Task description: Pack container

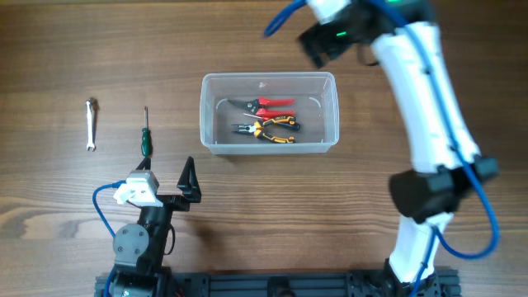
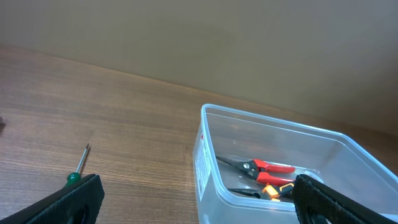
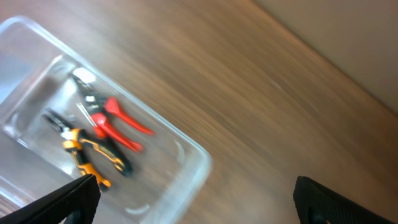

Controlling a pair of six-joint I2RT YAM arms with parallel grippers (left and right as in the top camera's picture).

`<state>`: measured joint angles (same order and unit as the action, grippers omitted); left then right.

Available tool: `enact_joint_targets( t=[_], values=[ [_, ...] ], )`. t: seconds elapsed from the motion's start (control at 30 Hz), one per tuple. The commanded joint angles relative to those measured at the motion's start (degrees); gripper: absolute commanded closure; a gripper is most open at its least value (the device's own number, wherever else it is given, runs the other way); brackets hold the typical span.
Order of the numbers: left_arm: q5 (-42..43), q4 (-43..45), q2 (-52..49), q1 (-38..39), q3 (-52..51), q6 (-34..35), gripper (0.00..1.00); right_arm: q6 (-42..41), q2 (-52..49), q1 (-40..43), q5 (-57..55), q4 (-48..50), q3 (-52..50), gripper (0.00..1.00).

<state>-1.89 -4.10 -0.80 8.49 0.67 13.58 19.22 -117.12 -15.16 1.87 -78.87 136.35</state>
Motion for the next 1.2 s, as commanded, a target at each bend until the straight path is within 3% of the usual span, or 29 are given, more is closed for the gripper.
enact_joint_targets(
  t=[0.0, 0.17, 0.43, 0.6, 0.73, 0.93, 1.17],
  values=[
    [-0.57, 0.15, 0.42, -0.42, -0.35, -1.18, 0.0, -5.99, 6.19, 5.49, -1.46, -4.28, 1.7, 0.0],
    [-0.57, 0.15, 0.42, -0.42, -0.35, -1.18, 0.0, -6.88, 11.21, 12.33, -1.46, -10.38, 1.68, 0.0],
    [-0.57, 0.15, 0.42, -0.42, -0.35, -1.18, 0.0, -10.62, 14.27, 23.63, 2.45, -12.33, 1.33, 0.0],
    [-0.57, 0.15, 0.42, -0.42, -0.35, -1.18, 0.0, -10.95, 14.27, 25.51, 0.7, -9.03, -3.04, 0.0],
    [-0.57, 0.15, 0.42, -0.42, -0.35, -1.18, 0.0, -16.22, 14.27, 27.41, -8.52, -5.57, -8.13, 0.0],
    [-0.57, 0.15, 0.42, -0.42, -0.35, -1.18, 0.0, -16.7, 14.25, 32.3, -5.73, -0.31, -14.58, 0.0],
    [-0.57, 0.17, 0.42, -0.42, -0.35, -1.18, 0.0, -16.22, 14.25, 32.72, -5.95, 3.02, -15.23, 0.0]
  ],
)
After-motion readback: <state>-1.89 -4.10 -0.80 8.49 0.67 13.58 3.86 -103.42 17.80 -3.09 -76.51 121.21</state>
